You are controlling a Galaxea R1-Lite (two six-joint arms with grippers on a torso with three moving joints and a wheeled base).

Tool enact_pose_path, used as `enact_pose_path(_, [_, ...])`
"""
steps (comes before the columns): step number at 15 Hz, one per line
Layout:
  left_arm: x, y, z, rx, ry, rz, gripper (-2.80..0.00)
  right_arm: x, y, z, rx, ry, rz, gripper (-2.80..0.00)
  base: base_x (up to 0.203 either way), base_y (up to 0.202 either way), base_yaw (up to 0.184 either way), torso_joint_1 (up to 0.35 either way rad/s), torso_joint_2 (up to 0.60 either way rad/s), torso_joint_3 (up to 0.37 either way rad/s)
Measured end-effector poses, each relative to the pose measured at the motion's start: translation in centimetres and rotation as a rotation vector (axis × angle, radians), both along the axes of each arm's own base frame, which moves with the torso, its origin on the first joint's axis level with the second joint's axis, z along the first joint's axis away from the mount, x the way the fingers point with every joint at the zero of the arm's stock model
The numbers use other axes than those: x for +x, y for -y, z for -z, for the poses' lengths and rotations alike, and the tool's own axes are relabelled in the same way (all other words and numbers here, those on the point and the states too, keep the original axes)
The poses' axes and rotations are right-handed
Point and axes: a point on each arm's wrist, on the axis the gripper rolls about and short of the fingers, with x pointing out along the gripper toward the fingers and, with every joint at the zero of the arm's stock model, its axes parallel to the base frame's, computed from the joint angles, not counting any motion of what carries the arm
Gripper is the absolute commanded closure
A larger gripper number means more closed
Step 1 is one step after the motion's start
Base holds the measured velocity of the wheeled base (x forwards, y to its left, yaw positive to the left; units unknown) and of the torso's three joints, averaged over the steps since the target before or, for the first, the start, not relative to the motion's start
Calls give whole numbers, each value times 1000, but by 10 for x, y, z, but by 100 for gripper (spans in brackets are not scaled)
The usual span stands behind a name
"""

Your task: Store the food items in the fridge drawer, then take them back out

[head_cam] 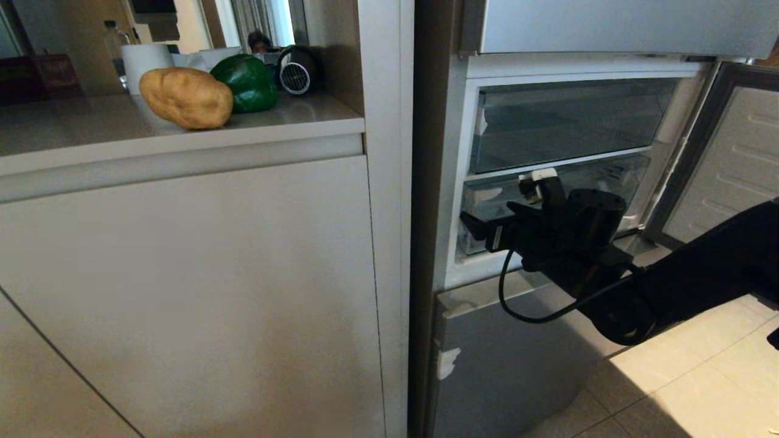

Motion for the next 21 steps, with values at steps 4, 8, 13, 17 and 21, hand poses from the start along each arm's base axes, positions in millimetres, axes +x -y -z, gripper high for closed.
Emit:
enact_pose_path(4, [0, 0, 0, 0, 0, 0, 0, 2, 4, -1, 5, 2, 29, -280, 0, 0, 0, 0, 0, 0])
enact_pose_path(8, [0, 0, 0, 0, 0, 0, 0, 2, 5, -1, 3, 2, 45, -280, 0, 0, 0, 0, 0, 0])
enact_pose_path(13, [0, 0, 0, 0, 0, 0, 0, -1, 1, 1, -7, -1, 31, -280, 0, 0, 0, 0, 0, 0])
enact_pose_path(17, [0, 0, 0, 0, 0, 0, 0, -3, -2, 1, -8, -1, 20, -280, 0, 0, 0, 0, 0, 0])
enact_pose_path(21, [0, 0, 0, 0, 0, 0, 0, -3, -5, -1, -6, 5, 14, 0, 0, 0, 0, 0, 0, 0])
